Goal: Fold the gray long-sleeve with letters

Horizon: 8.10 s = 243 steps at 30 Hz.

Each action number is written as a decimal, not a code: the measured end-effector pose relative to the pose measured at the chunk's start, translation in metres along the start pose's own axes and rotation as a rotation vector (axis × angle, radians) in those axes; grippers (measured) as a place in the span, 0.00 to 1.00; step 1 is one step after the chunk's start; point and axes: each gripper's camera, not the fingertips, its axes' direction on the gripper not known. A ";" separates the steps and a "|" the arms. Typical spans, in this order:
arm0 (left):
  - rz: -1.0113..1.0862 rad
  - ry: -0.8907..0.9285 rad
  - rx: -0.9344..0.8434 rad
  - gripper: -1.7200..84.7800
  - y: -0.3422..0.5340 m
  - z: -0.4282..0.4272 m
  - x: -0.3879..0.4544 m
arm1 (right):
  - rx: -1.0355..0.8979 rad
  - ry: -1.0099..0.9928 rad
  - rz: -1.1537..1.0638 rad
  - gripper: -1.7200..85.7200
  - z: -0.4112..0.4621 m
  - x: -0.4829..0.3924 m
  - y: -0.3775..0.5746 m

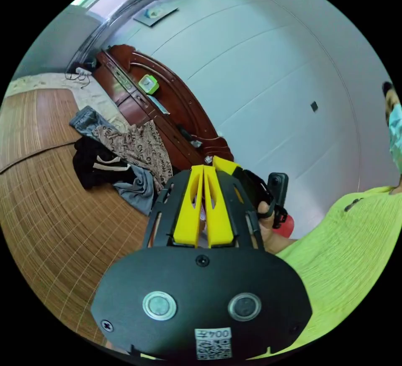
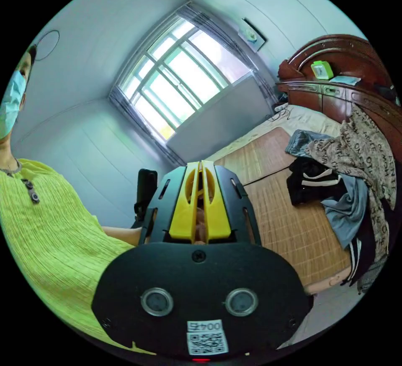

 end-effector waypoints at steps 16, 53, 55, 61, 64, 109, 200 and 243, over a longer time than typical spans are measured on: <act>-0.191 -0.531 0.068 0.03 -0.025 0.216 -0.084 | -0.512 0.852 0.653 0.21 -0.070 0.590 -0.141; -0.174 -0.763 0.256 0.19 0.146 0.193 -0.053 | 0.075 -0.754 -0.135 0.03 -0.177 0.271 -0.549; -0.155 -0.739 0.232 0.22 0.155 0.193 -0.047 | 0.073 -0.781 -0.150 0.03 -0.170 0.233 -0.543; 0.018 -0.825 0.135 0.26 0.173 0.194 -0.018 | 0.013 -0.890 -0.095 0.03 -0.131 0.153 -0.482; 0.112 -0.924 0.095 0.27 0.181 0.184 -0.003 | -0.050 -0.926 -0.029 0.02 -0.107 0.129 -0.444; -0.173 -0.606 -0.057 0.11 0.122 -0.194 0.068 | -0.753 0.097 -0.355 0.10 0.255 -0.006 -0.030; -0.861 -0.131 0.080 0.20 0.269 -0.385 -0.038 | -1.159 -0.274 -0.344 0.06 0.360 0.080 0.048; -1.089 -0.585 0.232 0.12 0.425 -0.426 0.036 | -1.333 0.251 -1.018 0.16 0.695 -0.051 0.244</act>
